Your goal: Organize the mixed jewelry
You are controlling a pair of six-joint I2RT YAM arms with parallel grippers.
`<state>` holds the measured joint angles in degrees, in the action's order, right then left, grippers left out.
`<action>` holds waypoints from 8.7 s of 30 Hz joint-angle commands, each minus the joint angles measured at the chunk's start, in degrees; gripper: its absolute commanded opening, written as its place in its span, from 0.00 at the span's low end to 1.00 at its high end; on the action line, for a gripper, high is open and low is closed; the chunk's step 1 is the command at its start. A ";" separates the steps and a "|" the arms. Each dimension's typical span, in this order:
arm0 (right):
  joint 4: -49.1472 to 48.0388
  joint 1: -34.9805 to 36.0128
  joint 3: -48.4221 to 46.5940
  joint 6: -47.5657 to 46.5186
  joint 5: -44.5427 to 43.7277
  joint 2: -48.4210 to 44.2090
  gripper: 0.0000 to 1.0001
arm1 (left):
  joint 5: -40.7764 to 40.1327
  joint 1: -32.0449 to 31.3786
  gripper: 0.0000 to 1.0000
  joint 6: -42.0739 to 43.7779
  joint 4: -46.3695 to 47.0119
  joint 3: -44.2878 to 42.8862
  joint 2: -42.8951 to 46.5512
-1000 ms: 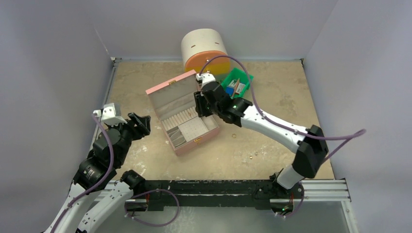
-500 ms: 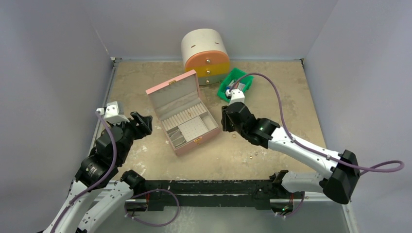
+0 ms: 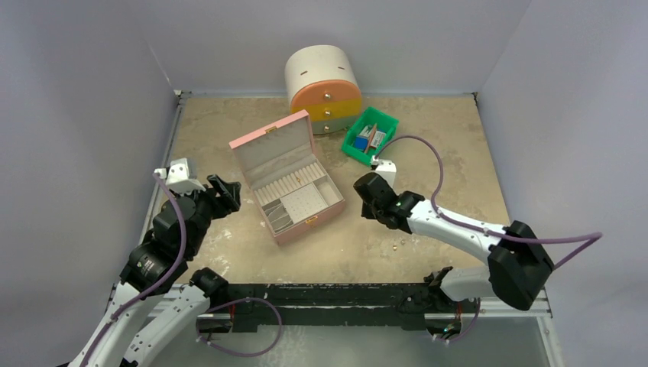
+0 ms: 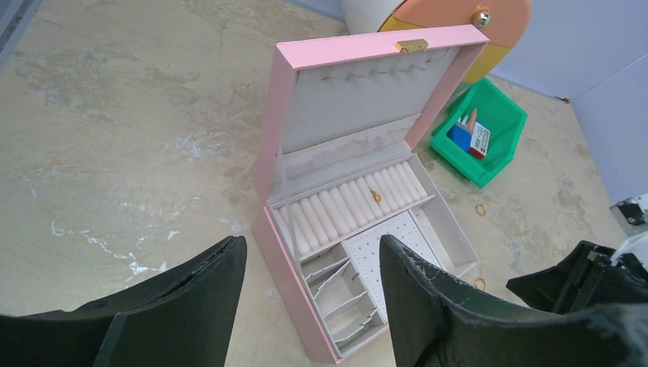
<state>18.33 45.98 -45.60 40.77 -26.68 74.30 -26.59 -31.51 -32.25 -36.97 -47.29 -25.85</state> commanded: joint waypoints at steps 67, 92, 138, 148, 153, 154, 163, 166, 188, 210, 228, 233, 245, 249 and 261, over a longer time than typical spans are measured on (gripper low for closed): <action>-0.45 -3.03 -2.81 27.26 -5.23 18.60 0.03 | 0.66 0.57 0.64 0.70 2.69 -0.94 0.31; -14.62 -2.78 6.31 -0.93 10.22 1.16 0.00 | 0.84 0.75 0.64 0.58 2.78 -0.84 1.14; -18.65 21.31 0.67 -94.40 51.06 -10.76 0.00 | 60.57 0.04 0.57 2.66 6.37 0.23 -20.04; -11.01 23.30 -2.82 -101.46 48.47 -8.94 0.00 | 60.80 -4.03 0.45 -0.88 9.86 3.61 -21.68; -9.71 23.45 -3.97 -101.90 48.32 -8.50 0.00 | 59.25 -5.64 0.41 -1.11 9.50 3.51 -23.07; -9.52 23.39 -4.09 -101.90 48.26 -8.40 0.00 | 58.87 -5.93 0.41 -1.13 9.42 3.47 -23.49; -8.78 23.72 -4.69 -102.37 47.04 -7.90 0.00 | 57.97 -7.97 0.36 -1.14 9.85 3.49 -26.26; -9.04 23.75 -4.69 -102.31 46.70 -7.77 0.00 | 58.00 -8.24 0.35 -1.09 10.07 3.57 -26.27; -11.65 23.94 -5.95 -102.24 43.80 -6.54 0.00 | 58.02 -9.09 0.28 -1.00 10.19 4.00 -27.51; -11.69 24.95 -6.60 -102.28 43.51 -6.24 0.00 | 59.46 -9.32 0.00 -1.56 12.03 4.05 -27.76; -27.31 23.26 4.79 -73.17 32.63 -19.64 0.31 | 43.49 -9.30 0.00 -5.11 14.55 2.12 -18.63; -33.63 20.07 6.37 -57.61 32.79 -19.31 0.36 | 41.81 -9.29 0.00 -7.53 19.44 2.94 -14.60; -47.58 11.75 6.13 -21.46 45.67 -15.59 0.45 | 42.08 -9.33 0.00 -13.16 34.75 8.18 -6.09; -53.69 11.51 6.18 -16.42 48.94 -15.16 0.47 | 41.61 -9.31 0.00 -13.68 38.20 9.64 -3.01; -70.25 11.24 5.50 -1.65 51.02 -12.53 0.45 | 41.71 -9.29 0.00 -15.42 45.06 13.30 2.98</action>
<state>-41.52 57.43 -38.96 31.99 22.24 60.71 15.57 -40.58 -46.98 2.96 -34.44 -24.12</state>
